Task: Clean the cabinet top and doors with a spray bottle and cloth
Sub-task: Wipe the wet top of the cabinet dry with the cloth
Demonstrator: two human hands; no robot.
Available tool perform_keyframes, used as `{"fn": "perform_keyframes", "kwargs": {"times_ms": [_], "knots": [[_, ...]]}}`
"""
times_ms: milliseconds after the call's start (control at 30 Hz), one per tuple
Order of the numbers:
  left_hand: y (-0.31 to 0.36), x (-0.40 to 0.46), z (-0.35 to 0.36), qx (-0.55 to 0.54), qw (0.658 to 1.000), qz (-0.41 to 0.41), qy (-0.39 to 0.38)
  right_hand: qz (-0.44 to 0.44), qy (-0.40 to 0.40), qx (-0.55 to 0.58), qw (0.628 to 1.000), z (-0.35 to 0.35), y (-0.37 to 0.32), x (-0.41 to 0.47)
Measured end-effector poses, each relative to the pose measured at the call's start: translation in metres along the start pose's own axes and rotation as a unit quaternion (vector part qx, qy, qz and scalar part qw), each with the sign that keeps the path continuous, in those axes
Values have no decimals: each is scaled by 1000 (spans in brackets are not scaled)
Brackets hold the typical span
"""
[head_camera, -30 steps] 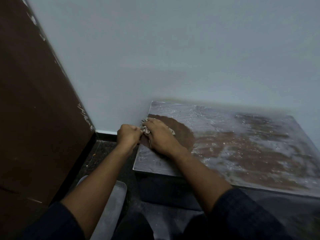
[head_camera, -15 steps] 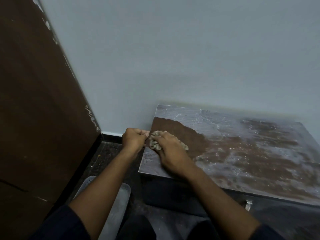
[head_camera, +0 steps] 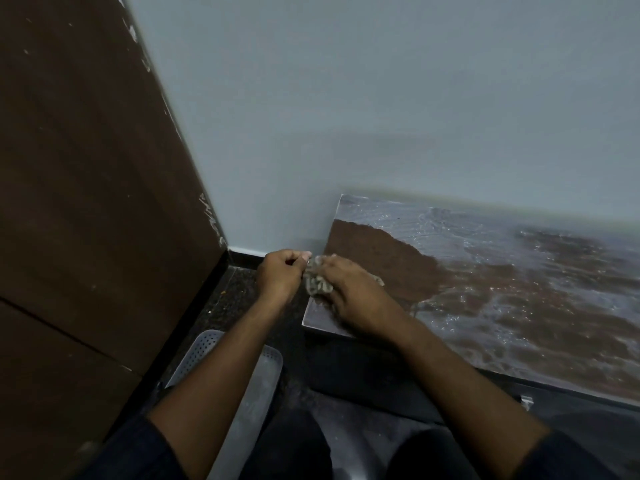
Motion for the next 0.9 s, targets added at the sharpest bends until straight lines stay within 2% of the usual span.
{"fn": "perform_keyframes", "kwargs": {"times_ms": [167,367,567,633,800,900], "knots": [[-2,-6,-9,1,1000,-3,11,51,33,-29,998,-2,14,22],[-3,-14,-5,-12,1000,-17,-17,-66,-27,6,997,20,-38,-44],[-3,-24,-12,-4,1000,-12,8,43,36,-19,998,6,2,10],[-3,-26,-16,-5,1000,-10,15,34,42,-29,998,9,-9,6],[-1,-30,-13,-4,1000,-16,9,-62,0,-11,998,25,-48,-40],[-2,-32,-5,-11,1000,-22,-7,-19,19,-12,1000,19,-25,-14]]}}
Point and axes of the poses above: each hand's wrist, its own x-axis towards the middle knuckle, its own z-axis out of the palm, y = z × x, the point moved 10 cm from there along x, towards the middle knuckle, and after that the axes turned 3 degrees about y, right-handed, at the moved point
